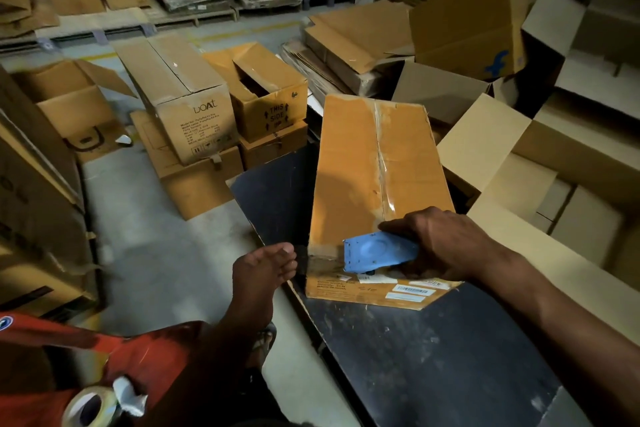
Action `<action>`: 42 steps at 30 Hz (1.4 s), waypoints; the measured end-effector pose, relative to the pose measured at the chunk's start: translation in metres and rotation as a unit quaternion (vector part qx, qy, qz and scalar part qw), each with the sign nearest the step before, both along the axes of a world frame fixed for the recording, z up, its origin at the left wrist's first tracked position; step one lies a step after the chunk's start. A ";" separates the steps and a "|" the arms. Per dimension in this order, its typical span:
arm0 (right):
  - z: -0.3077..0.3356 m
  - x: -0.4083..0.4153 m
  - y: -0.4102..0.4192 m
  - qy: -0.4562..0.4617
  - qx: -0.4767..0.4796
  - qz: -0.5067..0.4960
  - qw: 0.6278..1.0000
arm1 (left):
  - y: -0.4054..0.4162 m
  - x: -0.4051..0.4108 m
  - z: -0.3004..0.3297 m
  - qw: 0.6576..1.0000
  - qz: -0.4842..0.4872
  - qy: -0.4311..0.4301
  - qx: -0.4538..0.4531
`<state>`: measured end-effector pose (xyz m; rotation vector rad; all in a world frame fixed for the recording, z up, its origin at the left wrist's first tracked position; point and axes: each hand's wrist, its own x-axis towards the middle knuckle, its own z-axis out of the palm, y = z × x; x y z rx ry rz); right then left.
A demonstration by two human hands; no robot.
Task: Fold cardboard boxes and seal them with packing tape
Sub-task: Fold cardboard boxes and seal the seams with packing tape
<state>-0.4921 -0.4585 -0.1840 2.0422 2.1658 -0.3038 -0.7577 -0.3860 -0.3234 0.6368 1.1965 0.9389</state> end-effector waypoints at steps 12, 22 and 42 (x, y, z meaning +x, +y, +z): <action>0.004 -0.023 0.024 -0.077 -0.072 0.004 0.994 | 0.011 0.011 -0.028 0.988 -0.084 -0.034 -0.125; 0.006 -0.033 0.038 -0.110 -0.107 0.034 0.988 | 0.030 -0.004 -0.048 0.947 -0.237 0.009 -0.216; 0.009 -0.038 0.037 -0.130 -0.103 0.019 0.986 | -0.017 -0.010 -0.062 0.905 -0.210 0.187 0.318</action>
